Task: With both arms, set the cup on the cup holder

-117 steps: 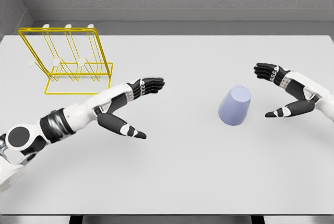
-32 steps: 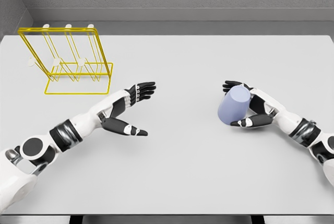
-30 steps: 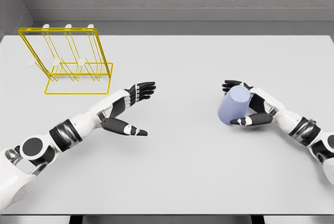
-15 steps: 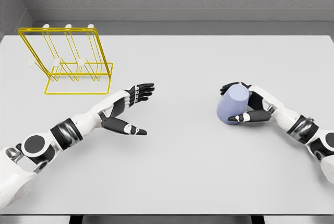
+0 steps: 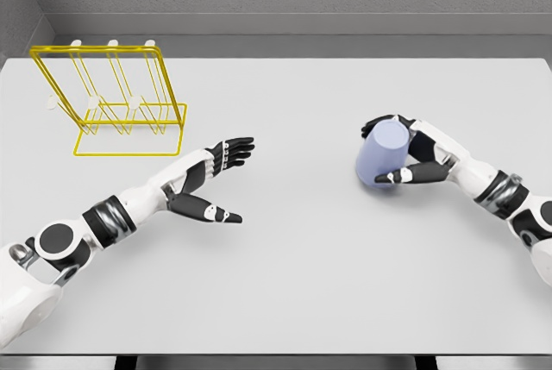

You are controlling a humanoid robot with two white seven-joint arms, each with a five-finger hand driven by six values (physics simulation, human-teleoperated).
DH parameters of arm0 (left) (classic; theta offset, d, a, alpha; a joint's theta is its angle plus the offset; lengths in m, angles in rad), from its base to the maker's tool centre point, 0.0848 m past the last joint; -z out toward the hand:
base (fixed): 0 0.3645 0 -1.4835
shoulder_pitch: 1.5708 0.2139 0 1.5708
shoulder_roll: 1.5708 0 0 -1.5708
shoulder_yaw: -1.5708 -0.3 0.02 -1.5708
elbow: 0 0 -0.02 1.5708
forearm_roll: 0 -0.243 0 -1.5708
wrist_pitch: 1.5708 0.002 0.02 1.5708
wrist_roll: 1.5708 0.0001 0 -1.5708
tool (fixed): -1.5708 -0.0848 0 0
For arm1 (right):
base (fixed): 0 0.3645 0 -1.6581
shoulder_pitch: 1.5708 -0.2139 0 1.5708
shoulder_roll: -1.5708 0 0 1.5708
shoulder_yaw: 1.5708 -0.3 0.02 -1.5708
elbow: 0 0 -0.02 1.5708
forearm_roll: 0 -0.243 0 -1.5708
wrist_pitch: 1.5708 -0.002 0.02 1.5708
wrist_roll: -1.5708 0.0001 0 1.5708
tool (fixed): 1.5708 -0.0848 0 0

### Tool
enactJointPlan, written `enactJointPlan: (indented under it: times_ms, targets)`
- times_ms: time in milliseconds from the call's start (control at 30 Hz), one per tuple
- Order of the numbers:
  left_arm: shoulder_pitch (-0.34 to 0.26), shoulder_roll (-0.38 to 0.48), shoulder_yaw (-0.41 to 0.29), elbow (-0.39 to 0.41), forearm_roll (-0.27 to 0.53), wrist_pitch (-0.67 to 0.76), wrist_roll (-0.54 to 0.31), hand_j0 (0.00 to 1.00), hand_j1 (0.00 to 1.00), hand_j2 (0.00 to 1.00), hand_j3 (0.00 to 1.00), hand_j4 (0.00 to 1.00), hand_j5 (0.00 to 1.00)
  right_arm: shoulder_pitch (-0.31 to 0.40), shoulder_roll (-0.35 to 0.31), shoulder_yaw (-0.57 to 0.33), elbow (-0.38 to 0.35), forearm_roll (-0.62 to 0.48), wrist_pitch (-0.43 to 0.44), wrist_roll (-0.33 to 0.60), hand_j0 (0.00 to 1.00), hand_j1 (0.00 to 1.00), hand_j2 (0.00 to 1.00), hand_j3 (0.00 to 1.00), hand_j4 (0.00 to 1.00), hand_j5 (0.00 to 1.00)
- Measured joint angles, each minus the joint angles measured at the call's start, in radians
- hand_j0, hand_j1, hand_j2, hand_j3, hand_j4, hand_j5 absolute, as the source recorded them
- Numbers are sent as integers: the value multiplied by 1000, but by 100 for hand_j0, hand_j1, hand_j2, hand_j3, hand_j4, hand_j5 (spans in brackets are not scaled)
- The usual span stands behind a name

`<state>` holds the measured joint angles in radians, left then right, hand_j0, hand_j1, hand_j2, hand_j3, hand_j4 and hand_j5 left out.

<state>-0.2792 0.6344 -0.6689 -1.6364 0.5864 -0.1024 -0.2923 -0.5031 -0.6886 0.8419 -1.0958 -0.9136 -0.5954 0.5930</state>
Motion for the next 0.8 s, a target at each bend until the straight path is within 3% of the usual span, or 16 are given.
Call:
enactJointPlan:
  times_ms: [333, 800]
  targets:
    - [-2, 3, 10, -1, 0, -3, -1, 100, 100, 100, 100, 100, 100, -11, 20, 7, -72, 1, 3, 0, 67, 67, 67, 67, 67, 67]
    - [2, 12, 39, 15, -3, -9, -1, 100, 100, 100, 100, 100, 100, -41, 136, 70, -81, 38, 12, -1, 67, 67, 67, 67, 67, 67]
